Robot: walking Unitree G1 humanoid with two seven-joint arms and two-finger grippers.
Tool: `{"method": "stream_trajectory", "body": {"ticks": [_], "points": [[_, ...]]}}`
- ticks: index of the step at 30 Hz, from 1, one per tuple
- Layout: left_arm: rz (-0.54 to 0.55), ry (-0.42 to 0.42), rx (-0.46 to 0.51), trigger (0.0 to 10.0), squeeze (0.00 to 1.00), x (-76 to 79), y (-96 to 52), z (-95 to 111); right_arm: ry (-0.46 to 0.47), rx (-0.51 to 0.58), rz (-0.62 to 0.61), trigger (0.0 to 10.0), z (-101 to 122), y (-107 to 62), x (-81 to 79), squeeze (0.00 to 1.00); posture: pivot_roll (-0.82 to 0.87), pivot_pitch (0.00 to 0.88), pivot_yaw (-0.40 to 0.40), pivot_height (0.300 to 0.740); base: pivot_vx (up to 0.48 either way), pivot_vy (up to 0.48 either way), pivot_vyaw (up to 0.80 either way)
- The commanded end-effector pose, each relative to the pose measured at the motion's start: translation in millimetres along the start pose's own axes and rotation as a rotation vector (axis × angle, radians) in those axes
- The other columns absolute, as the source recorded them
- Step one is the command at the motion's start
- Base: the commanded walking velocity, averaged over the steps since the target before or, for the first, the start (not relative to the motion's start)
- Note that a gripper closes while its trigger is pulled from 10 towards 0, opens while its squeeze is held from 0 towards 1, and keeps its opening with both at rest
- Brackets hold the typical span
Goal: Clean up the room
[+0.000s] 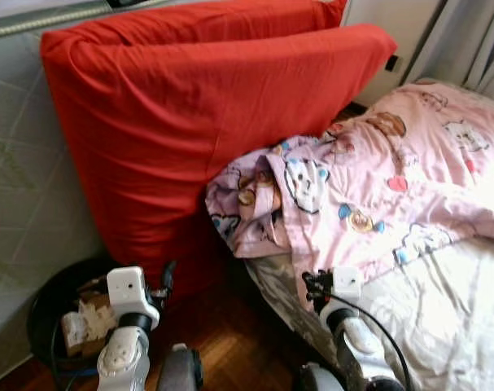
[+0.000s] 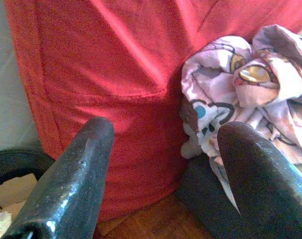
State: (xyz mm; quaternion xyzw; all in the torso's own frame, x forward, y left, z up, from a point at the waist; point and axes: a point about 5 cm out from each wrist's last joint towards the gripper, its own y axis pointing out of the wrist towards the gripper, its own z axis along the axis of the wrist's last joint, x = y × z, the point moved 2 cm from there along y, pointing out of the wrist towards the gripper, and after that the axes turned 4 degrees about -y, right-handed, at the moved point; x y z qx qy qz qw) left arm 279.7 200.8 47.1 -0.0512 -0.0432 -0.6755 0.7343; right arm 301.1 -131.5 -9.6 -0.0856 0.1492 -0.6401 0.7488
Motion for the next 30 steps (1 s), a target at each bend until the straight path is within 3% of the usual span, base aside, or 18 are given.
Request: {"method": "stream_trajectory", "body": {"ticks": [1,19,25,30], "points": [[0.0,-0.001,-0.02,10.0,0.0,0.5,-1.9,-3.5,0.001,-0.018,-0.005,10.0,-4.5,-1.8,1.5,0.0,0.0,0.113,-0.034,0.603,0.0,0.0,0.0],[-0.002,0.003,-0.037,10.0,0.0,-1.3,-2.4,-4.7,-0.016,-0.037,0.031,10.0,-8.4,-2.5,-3.8,0.0,0.01,0.12,-0.028,0.603,0.0,0.0,0.0],[-0.002,0.004,-0.041,10.0,0.0,-1.3,-2.0,-5.0,-0.006,-0.03,0.05,10.0,-8.5,-2.8,-6.6,0.0,0.01,0.12,-0.026,0.603,0.0,0.0,0.61],[-0.005,0.003,-0.042,10.0,0.0,-0.7,-1.2,-5.1,0.016,-0.025,0.033,10.0,-8.2,-3.0,-4.3,0.0,0.01,0.121,-0.025,0.603,0.0,0.0,0.0]]}}
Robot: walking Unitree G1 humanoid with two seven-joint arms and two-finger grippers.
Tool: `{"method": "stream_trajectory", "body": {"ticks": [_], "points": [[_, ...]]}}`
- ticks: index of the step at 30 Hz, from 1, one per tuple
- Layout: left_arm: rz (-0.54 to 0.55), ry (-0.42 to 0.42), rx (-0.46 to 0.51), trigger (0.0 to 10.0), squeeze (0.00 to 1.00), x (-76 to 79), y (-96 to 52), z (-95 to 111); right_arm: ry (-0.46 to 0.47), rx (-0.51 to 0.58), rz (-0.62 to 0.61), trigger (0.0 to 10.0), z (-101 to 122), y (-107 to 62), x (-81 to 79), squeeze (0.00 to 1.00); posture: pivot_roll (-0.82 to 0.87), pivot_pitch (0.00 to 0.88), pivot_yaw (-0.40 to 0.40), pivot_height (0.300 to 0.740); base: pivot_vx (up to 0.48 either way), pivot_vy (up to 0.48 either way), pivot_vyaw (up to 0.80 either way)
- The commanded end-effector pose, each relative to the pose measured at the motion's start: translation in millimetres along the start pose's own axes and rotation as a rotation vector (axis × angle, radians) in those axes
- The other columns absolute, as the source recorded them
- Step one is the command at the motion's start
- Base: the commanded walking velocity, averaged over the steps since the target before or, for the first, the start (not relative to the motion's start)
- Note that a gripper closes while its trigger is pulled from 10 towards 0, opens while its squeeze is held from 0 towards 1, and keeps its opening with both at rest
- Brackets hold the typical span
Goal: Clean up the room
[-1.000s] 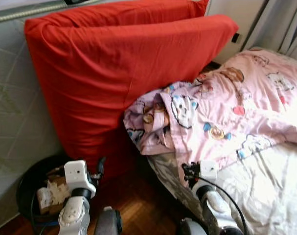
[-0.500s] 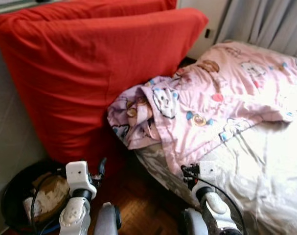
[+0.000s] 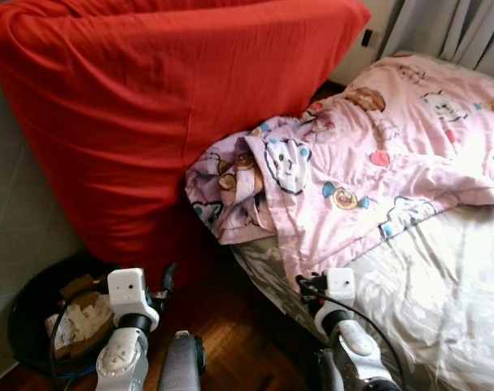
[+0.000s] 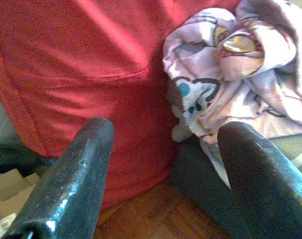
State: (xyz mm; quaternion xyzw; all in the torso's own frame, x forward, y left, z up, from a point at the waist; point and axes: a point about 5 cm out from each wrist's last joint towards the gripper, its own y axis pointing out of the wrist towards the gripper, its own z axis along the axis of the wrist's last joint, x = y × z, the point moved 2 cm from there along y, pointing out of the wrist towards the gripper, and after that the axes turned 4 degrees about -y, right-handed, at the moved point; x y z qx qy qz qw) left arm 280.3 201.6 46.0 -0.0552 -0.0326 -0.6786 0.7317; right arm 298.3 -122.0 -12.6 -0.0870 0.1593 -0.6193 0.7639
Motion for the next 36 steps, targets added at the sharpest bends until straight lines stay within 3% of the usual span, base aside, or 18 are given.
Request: {"method": "stream_trajectory", "body": {"ticks": [1,7,12,25,32,36], "points": [[0.001,-0.007,-0.021,10.0,0.0,0.3,-1.9,-4.2,0.008,-0.009,-0.018,10.0,-4.3,-3.1,4.8,0.0,0.01,0.12,-0.024,0.603,0.0,0.0,0.0],[-0.002,-0.004,-0.023,10.0,0.0,1.0,-1.7,-4.2,-0.01,-0.038,-0.014,10.0,-7.3,-3.0,4.8,0.0,0.01,0.121,-0.023,0.603,0.0,0.0,0.0],[-0.003,-0.003,-0.024,10.0,0.0,1.0,-1.7,-4.3,-0.002,-0.014,-0.017,10.0,-5.5,-3.5,4.5,0.0,0.01,0.122,-0.022,0.57,0.0,0.0,0.0],[-0.001,-0.001,-0.023,10.0,0.0,1.2,-0.8,-4.0,-0.018,-0.006,-0.003,10.0,-3.9,-3.1,3.2,0.0,0.01,0.121,-0.022,0.57,0.0,0.0,0.0],[0.003,0.001,-0.019,10.0,0.0,0.6,-0.3,-3.1,-0.012,0.003,0.01,10.0,-2.8,-2.6,0.7,0.0,0.01,0.119,-0.022,0.57,0.0,0.0,0.8],[0.002,0.001,-0.019,10.0,0.0,0.8,-0.1,-3.1,-0.001,-0.004,0.016,10.0,-4.1,-2.6,-0.3,0.0,0.01,0.121,-0.022,0.57,0.0,0.0,0.0]]}}
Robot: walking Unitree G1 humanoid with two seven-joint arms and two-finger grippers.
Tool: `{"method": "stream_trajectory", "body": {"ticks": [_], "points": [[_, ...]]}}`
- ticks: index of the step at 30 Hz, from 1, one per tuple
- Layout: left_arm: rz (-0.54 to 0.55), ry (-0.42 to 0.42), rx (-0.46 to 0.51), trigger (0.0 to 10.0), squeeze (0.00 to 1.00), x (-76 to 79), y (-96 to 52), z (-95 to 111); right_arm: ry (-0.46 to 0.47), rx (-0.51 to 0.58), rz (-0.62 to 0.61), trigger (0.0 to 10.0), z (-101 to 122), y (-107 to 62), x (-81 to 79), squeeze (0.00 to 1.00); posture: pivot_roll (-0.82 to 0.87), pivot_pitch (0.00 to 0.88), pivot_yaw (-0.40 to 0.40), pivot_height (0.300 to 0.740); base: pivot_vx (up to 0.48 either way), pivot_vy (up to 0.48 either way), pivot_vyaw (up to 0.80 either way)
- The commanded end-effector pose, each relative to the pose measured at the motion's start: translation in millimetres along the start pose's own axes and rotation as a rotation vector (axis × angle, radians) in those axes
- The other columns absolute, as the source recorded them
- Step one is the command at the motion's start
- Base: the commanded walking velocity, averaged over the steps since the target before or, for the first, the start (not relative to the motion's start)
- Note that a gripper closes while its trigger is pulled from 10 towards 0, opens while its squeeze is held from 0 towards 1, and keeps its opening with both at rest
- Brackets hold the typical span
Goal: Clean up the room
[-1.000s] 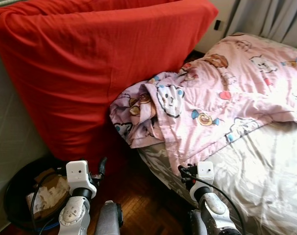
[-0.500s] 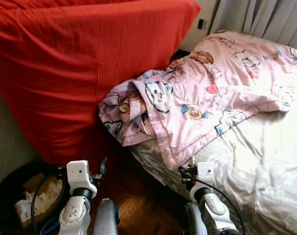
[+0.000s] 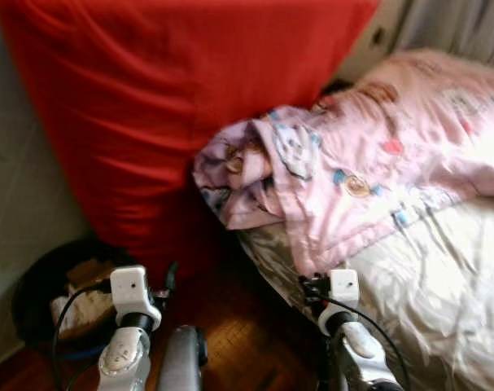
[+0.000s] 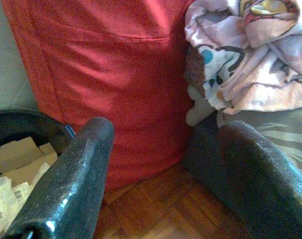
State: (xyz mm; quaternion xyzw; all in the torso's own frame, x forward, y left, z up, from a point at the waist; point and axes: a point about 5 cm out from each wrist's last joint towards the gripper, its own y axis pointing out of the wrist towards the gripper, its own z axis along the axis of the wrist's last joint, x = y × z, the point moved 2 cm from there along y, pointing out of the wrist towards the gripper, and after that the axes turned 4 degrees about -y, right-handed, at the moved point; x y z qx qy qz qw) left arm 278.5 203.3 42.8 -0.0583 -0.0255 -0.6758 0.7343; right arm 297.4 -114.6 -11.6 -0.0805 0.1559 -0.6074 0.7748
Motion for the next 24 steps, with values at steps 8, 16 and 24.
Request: {"method": "stream_trajectory", "body": {"ticks": [8,16,24], "points": [[-0.006,-0.005,-0.007,10.0,0.0,2.7,1.4,0.0,0.005,-0.018,-0.034,10.0,-4.4,-3.5,9.1,0.0,0.01,0.123,-0.02,0.57,0.0,0.0,0.0],[-0.006,-0.001,-0.006,10.0,0.0,2.8,1.9,0.3,0.01,-0.016,-0.029,10.0,-1.9,-1.6,8.3,0.0,0.01,0.125,-0.02,0.57,0.159,0.0,0.0],[-0.005,0.0,-0.006,10.0,0.0,2.7,1.7,0.5,0.006,-0.02,-0.014,10.0,-2.0,-0.9,5.8,0.0,0.01,0.126,-0.02,0.57,0.291,0.0,0.0]]}}
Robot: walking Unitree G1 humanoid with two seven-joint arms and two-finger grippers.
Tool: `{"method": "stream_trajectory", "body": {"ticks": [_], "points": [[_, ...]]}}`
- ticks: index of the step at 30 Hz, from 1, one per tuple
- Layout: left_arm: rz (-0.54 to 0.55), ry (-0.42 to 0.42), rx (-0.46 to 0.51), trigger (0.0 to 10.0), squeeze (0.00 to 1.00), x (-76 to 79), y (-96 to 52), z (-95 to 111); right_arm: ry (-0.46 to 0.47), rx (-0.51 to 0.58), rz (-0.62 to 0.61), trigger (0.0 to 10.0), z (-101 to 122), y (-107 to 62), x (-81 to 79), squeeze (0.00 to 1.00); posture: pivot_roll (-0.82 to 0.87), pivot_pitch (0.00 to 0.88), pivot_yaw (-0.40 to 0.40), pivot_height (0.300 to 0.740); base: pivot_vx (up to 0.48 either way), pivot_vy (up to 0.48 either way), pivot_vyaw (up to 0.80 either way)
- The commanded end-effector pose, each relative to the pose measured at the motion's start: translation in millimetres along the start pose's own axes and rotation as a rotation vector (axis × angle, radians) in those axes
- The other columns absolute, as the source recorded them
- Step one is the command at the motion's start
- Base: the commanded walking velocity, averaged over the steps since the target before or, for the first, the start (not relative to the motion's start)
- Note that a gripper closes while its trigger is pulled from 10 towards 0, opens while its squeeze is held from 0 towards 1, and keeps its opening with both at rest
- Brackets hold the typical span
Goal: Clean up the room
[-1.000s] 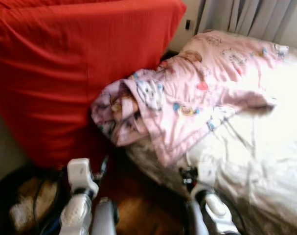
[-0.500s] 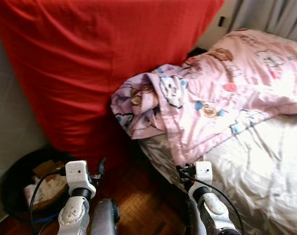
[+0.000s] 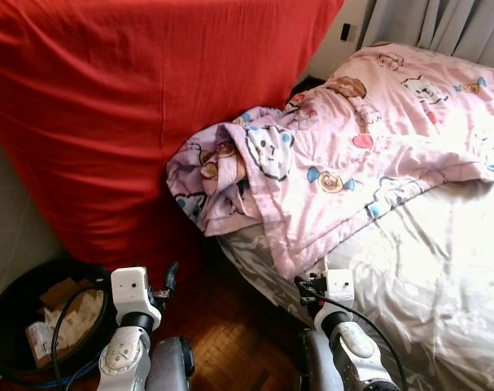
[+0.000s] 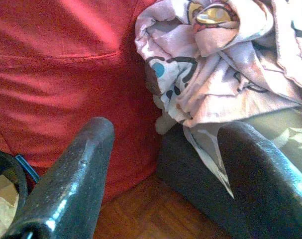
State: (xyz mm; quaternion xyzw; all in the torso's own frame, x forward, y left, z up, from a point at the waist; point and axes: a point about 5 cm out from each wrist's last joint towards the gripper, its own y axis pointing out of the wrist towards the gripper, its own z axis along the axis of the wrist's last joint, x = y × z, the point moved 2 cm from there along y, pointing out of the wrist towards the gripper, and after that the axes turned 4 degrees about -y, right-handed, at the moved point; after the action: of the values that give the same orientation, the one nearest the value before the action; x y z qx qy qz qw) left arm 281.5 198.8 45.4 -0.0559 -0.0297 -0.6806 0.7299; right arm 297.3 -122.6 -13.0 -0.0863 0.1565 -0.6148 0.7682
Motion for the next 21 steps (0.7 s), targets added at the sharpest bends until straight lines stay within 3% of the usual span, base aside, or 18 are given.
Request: {"method": "stream_trajectory", "body": {"ticks": [1,8,18,19,21], "points": [[0.009,0.003,-0.014,10.0,0.0,-2.4,-0.9,-1.6,0.009,-0.012,0.009,10.0,-1.3,0.8,-2.6,0.0,0.01,0.127,-0.02,0.57,0.307,0.0,0.0],[0.007,-0.004,-0.01,10.0,0.0,-1.7,-0.2,-0.9,0.012,-0.018,0.031,10.0,-2.4,0.9,-5.8,0.0,0.01,0.128,-0.02,0.57,0.298,0.0,0.0],[0.002,-0.006,-0.013,10.0,0.0,0.2,-0.5,-1.4,0.029,-0.025,0.048,10.0,-1.9,3.0,-11.1,0.0,0.01,0.135,-0.018,0.57,0.0,0.0,0.0],[0.001,-0.006,-0.014,10.0,0.0,0.2,-0.7,-1.5,0.034,-0.028,0.048,10.0,-1.9,3.4,-11.5,1.0,0.02,0.137,-0.018,0.57,0.0,0.0,0.0],[0.0,-0.005,-0.015,10.0,0.0,0.2,-1.1,-1.5,0.045,-0.048,0.041,10.0,-2.9,4.6,-12.1,1.0,0.02,0.139,-0.017,0.57,0.0,0.0,0.0]]}}
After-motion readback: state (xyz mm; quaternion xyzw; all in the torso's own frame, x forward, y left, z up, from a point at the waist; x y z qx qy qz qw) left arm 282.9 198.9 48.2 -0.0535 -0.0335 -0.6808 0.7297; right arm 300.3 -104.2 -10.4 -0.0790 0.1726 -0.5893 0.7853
